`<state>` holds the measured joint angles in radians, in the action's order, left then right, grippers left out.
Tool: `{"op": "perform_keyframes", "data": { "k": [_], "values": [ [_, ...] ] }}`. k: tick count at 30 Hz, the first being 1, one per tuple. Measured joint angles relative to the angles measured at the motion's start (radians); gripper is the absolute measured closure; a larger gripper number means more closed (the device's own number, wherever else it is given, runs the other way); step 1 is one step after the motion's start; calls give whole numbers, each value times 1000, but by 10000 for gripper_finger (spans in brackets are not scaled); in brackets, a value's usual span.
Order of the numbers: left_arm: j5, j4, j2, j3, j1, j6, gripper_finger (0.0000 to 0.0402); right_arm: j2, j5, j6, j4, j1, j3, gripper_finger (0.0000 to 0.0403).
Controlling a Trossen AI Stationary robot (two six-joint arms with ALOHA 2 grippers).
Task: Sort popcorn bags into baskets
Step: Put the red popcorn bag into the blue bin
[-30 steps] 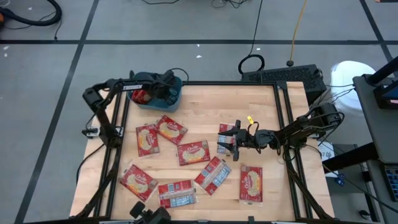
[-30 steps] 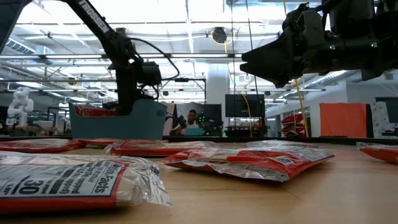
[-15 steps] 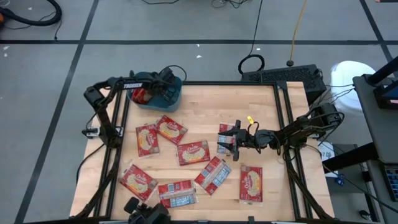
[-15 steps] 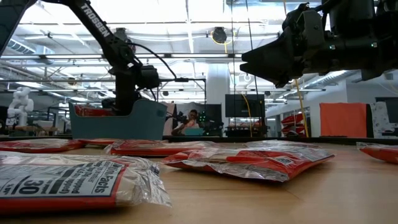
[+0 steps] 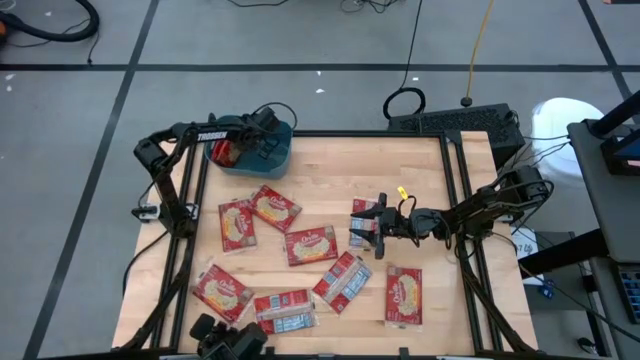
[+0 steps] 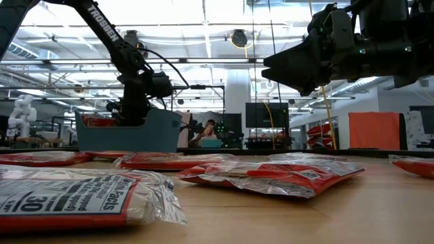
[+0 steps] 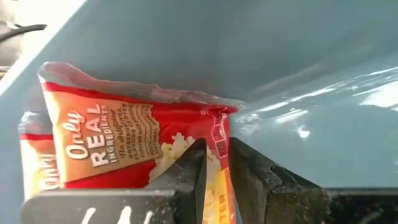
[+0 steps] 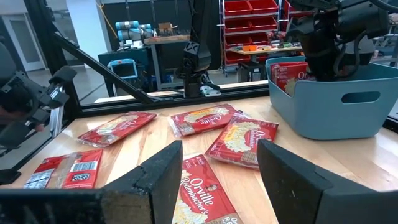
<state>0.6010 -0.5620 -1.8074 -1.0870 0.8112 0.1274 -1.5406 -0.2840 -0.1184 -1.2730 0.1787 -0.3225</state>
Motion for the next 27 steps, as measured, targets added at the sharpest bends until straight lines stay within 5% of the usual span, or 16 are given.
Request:
{"op": "perform_keyframes", "data": {
  "k": [19, 27],
  "values": [
    [72, -45, 26, 0, -14, -3, 330, 0, 0, 0, 27, 0, 0, 202],
    [28, -52, 181, 0, -62, -24, 330, 0, 0, -19, 28, 0, 0, 202]
  ]
}}
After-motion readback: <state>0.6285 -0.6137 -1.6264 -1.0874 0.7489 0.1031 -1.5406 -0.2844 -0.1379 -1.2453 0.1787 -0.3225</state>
